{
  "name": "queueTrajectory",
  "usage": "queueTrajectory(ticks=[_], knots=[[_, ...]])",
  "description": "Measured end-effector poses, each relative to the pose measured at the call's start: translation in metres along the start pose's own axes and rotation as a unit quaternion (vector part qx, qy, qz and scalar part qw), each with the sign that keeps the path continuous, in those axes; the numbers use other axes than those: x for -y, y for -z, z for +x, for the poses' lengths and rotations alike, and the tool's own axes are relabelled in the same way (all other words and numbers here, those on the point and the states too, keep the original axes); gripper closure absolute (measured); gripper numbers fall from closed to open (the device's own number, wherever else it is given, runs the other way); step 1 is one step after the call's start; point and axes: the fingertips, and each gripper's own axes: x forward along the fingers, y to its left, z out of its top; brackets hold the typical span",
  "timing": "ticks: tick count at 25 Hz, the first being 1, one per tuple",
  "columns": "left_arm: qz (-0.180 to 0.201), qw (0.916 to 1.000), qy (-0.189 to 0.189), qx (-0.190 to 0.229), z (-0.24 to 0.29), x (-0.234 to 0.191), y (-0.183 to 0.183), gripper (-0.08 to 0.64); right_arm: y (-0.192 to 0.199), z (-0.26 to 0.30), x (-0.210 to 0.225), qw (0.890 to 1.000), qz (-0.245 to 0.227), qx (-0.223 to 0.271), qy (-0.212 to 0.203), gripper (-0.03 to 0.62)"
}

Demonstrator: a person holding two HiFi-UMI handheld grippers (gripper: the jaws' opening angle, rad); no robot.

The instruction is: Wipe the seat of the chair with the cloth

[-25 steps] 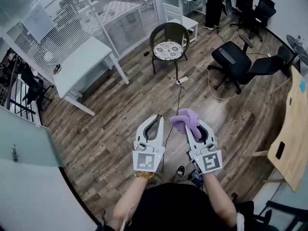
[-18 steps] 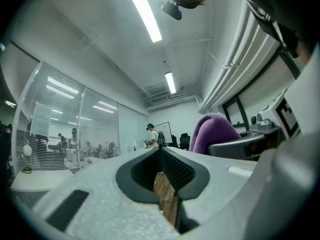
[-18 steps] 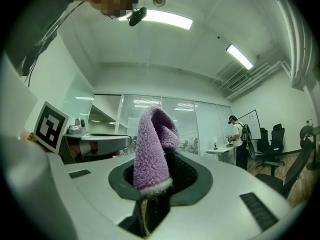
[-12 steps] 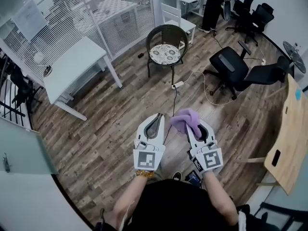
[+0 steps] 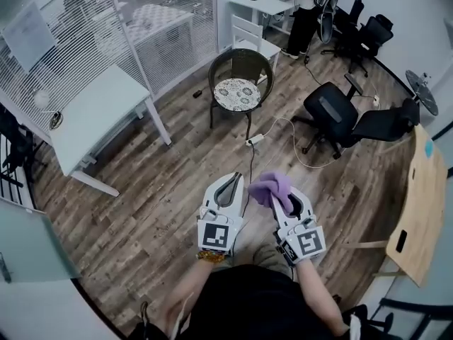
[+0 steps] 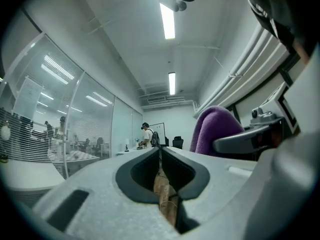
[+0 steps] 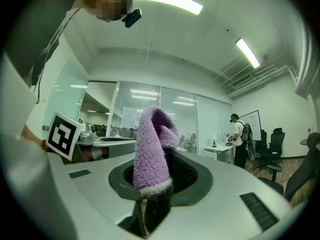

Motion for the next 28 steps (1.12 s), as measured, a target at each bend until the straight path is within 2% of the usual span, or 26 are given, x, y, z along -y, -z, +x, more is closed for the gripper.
queueTrajectory(ticks=[4, 9, 13, 19, 22, 28], knots=[[-0.011, 0.9999, 0.001, 0.013, 0.033, -0.015, 0.013, 0.531, 0.013, 0.029, 0.023, 1.0, 0.009, 0.0, 0.0, 0.509], [0.011, 0.9995, -0.003, -0.029, 0.073, -0.035, 0.032, 0.531, 0.027, 0.073, 0.054, 1.0, 0.028, 0.006, -0.013, 0.509], [0.035, 0.9985, -0.013, -0.04, 0.136, -0.043, 0.044, 0.531, 0.038, 0.114, 0.105, 0.999, 0.031, 0.01, -0.027, 0.509], [0.044, 0.9963, -0.034, -0.066, 0.242, -0.047, 0.056, 0.531, 0.055, 0.17, 0.208, 0.996, 0.075, -0.001, -0.05, 0.508], [0.044, 0.9951, -0.046, -0.076, 0.282, -0.05, 0.061, 0.531, 0.058, 0.194, 0.249, 0.995, 0.075, -0.002, -0.066, 0.508], [0.047, 0.9925, -0.071, -0.088, 0.34, -0.073, 0.084, 0.531, 0.074, 0.245, 0.304, 0.991, 0.085, -0.018, -0.098, 0.505]])
